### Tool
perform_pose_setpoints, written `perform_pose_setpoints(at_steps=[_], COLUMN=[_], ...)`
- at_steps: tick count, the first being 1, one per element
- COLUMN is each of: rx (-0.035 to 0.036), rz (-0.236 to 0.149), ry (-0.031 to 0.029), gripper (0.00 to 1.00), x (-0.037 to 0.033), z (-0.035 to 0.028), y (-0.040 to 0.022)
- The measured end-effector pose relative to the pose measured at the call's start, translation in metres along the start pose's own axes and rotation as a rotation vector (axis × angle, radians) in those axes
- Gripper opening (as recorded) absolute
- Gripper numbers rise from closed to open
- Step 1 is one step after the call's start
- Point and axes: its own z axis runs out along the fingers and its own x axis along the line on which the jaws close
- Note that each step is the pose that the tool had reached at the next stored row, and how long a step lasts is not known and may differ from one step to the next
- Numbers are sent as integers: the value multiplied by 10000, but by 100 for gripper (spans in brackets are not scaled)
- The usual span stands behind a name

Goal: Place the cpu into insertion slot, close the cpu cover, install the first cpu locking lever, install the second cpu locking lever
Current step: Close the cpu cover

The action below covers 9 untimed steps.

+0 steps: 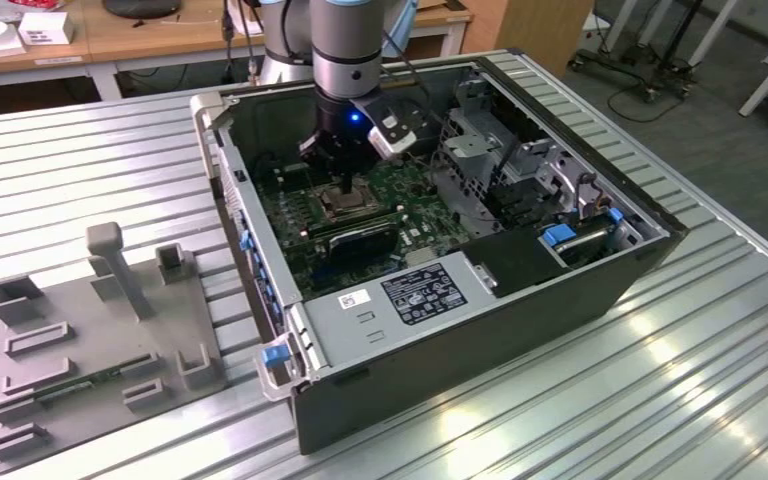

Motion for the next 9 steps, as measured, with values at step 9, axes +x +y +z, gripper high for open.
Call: perform_pose_setpoints(at_steps=[9], rx=[-4], rz=[-2], ry=[-30], gripper=[11], x=[92], z=[-6], y=[-13])
